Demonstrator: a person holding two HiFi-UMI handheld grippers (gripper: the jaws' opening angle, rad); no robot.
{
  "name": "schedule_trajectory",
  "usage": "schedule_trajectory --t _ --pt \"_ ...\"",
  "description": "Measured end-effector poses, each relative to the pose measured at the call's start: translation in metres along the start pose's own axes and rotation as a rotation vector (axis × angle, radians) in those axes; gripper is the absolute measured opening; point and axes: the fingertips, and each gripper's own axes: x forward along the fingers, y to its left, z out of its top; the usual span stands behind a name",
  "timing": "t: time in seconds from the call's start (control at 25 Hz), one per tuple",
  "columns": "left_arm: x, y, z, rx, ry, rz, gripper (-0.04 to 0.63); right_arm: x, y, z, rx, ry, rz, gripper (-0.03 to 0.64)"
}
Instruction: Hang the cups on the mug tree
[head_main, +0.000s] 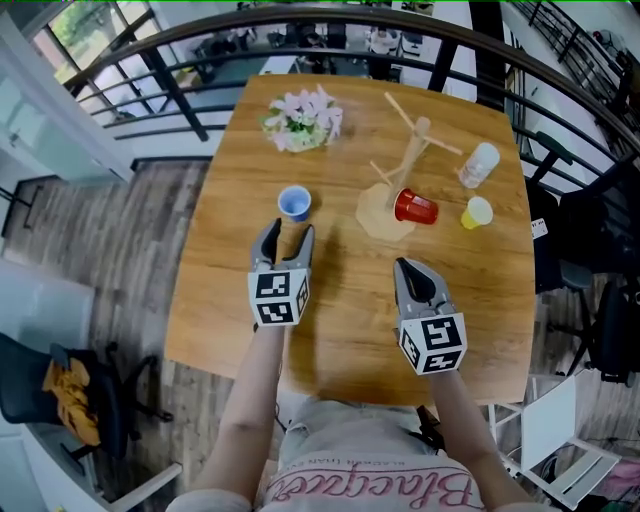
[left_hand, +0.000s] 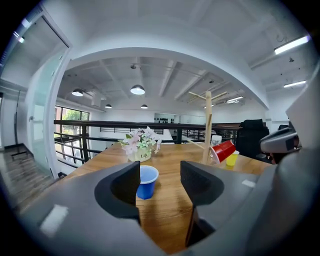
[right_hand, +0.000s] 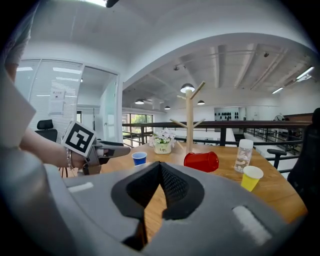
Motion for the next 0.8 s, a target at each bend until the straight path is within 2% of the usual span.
schedule_trajectory --t 0.48,0.8 --pt "0.055 0.034 -0.063 -0.026 0.138 0.052 0.296 0.021 -0.005 -0.039 -0.002 0.112 -0.007 0.002" --pt "0.085 0.043 -0.078 0.002 0.185 0.044 0.305 0.027 -0.013 -0.050 0.001 0.154 -0.027 0.002"
